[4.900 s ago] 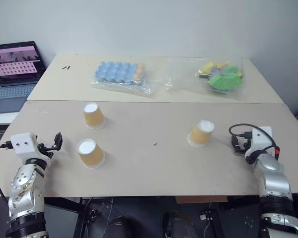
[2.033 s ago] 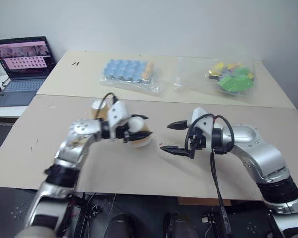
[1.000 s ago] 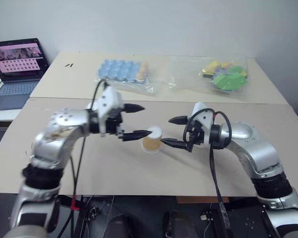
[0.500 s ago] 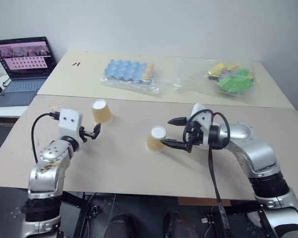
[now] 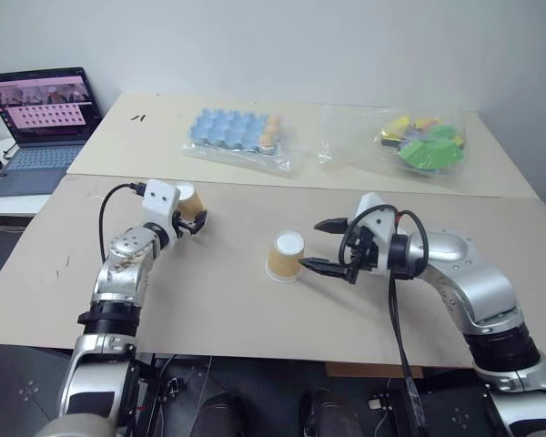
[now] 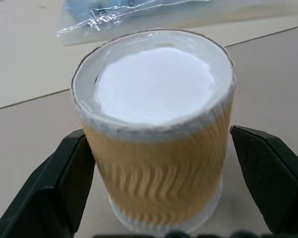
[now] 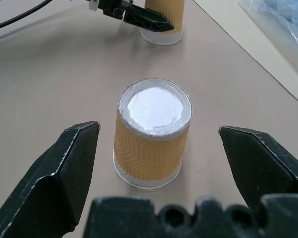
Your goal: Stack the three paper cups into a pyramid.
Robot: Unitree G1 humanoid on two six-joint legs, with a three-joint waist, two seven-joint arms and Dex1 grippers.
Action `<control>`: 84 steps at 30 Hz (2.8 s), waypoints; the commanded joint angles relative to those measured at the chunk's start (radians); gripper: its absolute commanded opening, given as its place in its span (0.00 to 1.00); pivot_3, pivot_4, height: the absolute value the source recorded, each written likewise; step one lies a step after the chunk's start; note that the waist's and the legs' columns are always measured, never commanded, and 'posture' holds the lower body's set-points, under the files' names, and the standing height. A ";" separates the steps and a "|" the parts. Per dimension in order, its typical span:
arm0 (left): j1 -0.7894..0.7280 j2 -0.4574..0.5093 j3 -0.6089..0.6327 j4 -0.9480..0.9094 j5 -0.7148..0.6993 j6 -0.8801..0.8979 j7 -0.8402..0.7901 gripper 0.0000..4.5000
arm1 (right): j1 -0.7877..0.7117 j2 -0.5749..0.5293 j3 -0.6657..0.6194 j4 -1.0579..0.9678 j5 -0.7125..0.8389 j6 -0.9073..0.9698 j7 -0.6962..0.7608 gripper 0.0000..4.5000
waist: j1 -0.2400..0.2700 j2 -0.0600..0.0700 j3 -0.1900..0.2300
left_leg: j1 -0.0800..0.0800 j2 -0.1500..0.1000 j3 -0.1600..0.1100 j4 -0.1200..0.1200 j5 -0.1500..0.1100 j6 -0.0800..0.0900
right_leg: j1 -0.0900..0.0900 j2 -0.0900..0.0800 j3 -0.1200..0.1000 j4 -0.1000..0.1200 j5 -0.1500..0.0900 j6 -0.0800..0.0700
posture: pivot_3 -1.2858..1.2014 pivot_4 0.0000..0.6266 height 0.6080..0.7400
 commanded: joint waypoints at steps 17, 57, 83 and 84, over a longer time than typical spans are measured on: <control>-0.058 0.002 -0.031 -0.015 0.009 -0.184 -0.100 0.56 | 0.026 -0.012 -0.035 -0.041 -0.001 0.001 -0.024 1.00 | -0.016 0.000 0.000 | 0.000 0.000 -0.001 0.000 0.000 0.000 | 0.000 0.000 0.000 0.000 0.000 0.000 | 0.52 0.24 0.94; 0.064 0.150 -0.178 -0.447 -0.242 0.088 -0.771 0.99 | 0.065 -0.104 -0.245 -0.170 0.151 0.123 -0.031 1.00 | -0.014 0.000 0.000 | -0.001 0.001 -0.003 0.002 0.000 0.001 | 0.000 0.000 0.000 0.000 -0.001 0.001 | 0.52 0.24 0.94; 0.096 0.387 0.034 -0.867 -0.575 0.488 -0.605 0.99 | 0.048 -0.188 -0.203 0.290 -0.049 -0.107 0.064 1.00 | -0.018 0.001 0.001 | 0.005 -0.002 -0.003 0.001 -0.001 0.002 | 0.004 -0.001 0.006 0.001 -0.002 0.004 | 0.52 0.24 0.94; 0.097 0.387 0.032 -0.869 -0.576 0.487 -0.601 0.99 | 0.034 -0.179 -0.203 0.295 -0.049 -0.103 0.063 1.00 | -0.017 0.001 0.001 | 0.004 -0.002 -0.003 0.001 -0.001 0.002 | 0.004 -0.001 0.006 0.001 -0.002 0.004 | 0.52 0.24 0.94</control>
